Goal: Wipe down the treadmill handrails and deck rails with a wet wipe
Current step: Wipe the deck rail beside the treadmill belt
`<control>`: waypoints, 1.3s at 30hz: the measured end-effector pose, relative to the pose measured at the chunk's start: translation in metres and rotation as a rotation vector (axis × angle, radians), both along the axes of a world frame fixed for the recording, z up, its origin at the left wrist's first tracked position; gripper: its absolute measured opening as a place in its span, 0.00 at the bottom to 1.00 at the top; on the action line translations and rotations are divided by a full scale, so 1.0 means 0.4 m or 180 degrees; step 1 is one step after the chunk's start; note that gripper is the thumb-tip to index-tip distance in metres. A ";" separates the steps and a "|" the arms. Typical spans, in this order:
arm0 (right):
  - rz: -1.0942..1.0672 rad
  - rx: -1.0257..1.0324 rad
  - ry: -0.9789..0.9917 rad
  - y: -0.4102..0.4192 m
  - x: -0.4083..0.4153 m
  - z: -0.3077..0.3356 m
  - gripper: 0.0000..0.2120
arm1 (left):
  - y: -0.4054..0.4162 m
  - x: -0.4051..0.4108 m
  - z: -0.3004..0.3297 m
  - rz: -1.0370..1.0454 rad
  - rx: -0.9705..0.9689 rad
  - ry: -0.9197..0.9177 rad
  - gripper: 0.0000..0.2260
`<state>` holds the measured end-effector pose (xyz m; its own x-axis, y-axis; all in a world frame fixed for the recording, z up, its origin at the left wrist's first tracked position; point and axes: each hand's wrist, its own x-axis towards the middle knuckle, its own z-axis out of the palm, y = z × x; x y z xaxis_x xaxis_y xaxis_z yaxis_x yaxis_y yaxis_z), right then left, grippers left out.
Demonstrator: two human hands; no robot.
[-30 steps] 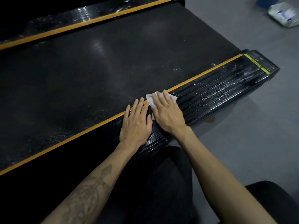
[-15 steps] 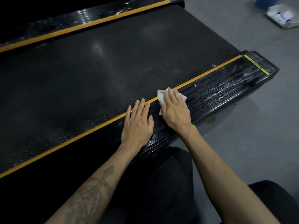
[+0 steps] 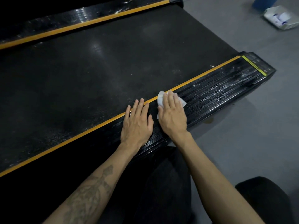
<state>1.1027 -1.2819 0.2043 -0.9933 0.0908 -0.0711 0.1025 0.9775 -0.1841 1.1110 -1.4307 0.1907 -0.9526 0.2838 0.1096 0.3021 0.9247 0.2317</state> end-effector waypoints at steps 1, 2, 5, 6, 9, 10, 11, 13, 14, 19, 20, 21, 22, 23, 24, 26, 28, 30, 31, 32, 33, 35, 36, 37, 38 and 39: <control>0.0094 -0.0036 -0.0034 -0.007 0.001 0.000 0.28 | 0.001 0.001 0.000 0.0000 0.0002 -0.0002 0.25; 0.0198 -0.0065 -0.0054 -0.006 -0.007 0.002 0.28 | 0.001 0.001 0.001 -0.0001 0.0002 -0.0001 0.25; 0.0372 0.0044 -0.0065 0.031 -0.049 0.011 0.27 | 0.002 0.001 0.002 0.0003 0.0012 0.0009 0.25; 0.0321 0.0050 -0.0080 0.047 -0.058 0.012 0.27 | 0.002 0.001 0.001 0.0002 0.0013 0.0014 0.25; -0.0043 -0.0020 -0.0052 0.044 -0.032 0.010 0.28 | 0.002 0.000 -0.001 0.0000 0.0006 0.0008 0.25; -0.0100 -0.0044 -0.0035 0.026 -0.014 0.005 0.28 | 0.003 -0.001 -0.001 -0.0002 -0.0001 -0.0003 0.25; -0.0086 -0.0049 -0.0032 0.009 -0.001 0.000 0.28 | 0.003 -0.002 -0.001 0.0002 -0.0005 -0.0007 0.25; 0.0091 -0.0073 -0.0019 -0.006 -0.003 -0.005 0.28 | 0.004 -0.004 -0.001 0.0007 0.0015 -0.0009 0.25; 0.0193 -0.0080 -0.0010 0.001 -0.015 -0.003 0.28 | 0.004 -0.004 -0.001 0.0003 0.0021 -0.0011 0.25; 0.0102 -0.0017 0.0054 0.049 -0.025 0.001 0.28 | 0.003 -0.004 -0.002 -0.0002 0.0023 0.0012 0.25; -0.0032 -0.0057 0.0092 0.043 -0.013 -0.004 0.28 | 0.003 -0.003 -0.002 0.0004 0.0020 0.0025 0.25; -0.0120 -0.0073 0.0122 0.034 -0.005 -0.007 0.28 | 0.004 -0.003 -0.002 0.0007 0.0020 0.0038 0.25; -0.0164 -0.0082 0.0132 0.027 -0.003 -0.008 0.29 | 0.005 -0.003 -0.002 0.0003 0.0021 0.0037 0.25; -0.0173 -0.0101 0.0129 0.023 -0.006 -0.005 0.28 | 0.005 -0.004 -0.001 -0.0002 0.0020 0.0030 0.25; -0.0167 -0.0133 0.0134 0.023 -0.009 -0.002 0.28 | 0.005 -0.003 -0.001 -0.0001 0.0017 0.0030 0.25; -0.0126 -0.0173 0.0206 0.028 -0.011 0.004 0.27 | 0.004 -0.003 -0.002 0.0002 0.0025 0.0049 0.25; -0.0057 -0.0244 0.0314 0.037 -0.006 0.008 0.25 | 0.004 -0.003 -0.001 -0.0003 0.0043 0.0041 0.25; -0.0043 -0.0369 0.0471 0.046 0.005 0.011 0.22 | 0.004 -0.003 -0.001 -0.0009 0.0053 0.0036 0.25; -0.0035 -0.0421 0.0555 0.050 0.009 0.010 0.21 | 0.005 -0.004 0.000 -0.0013 0.0055 0.0032 0.25; 0.0000 -0.0445 0.0610 0.052 0.012 0.008 0.20 | 0.006 -0.004 0.000 -0.0012 0.0056 0.0021 0.25; 0.0064 -0.0453 0.0646 0.053 0.016 0.006 0.19 | 0.006 -0.004 0.001 -0.0006 0.0055 0.0006 0.25; 0.0225 -0.0533 0.0731 0.048 0.026 0.001 0.20 | 0.005 -0.004 0.003 0.0000 0.0048 -0.0011 0.25; 0.0280 -0.0619 0.0740 0.046 0.031 0.000 0.21 | 0.005 -0.005 0.004 0.0002 0.0046 -0.0011 0.25; 0.0302 -0.0695 0.0708 0.043 0.033 0.001 0.24 | 0.004 -0.005 0.004 0.0004 0.0044 -0.0008 0.25; 0.0308 -0.0740 0.0638 0.041 0.032 0.003 0.26 | 0.005 -0.005 0.005 0.0004 0.0043 -0.0002 0.25; 0.0317 -0.0715 0.0542 0.040 0.030 0.003 0.28 | 0.005 -0.004 0.006 0.0002 0.0042 0.0003 0.25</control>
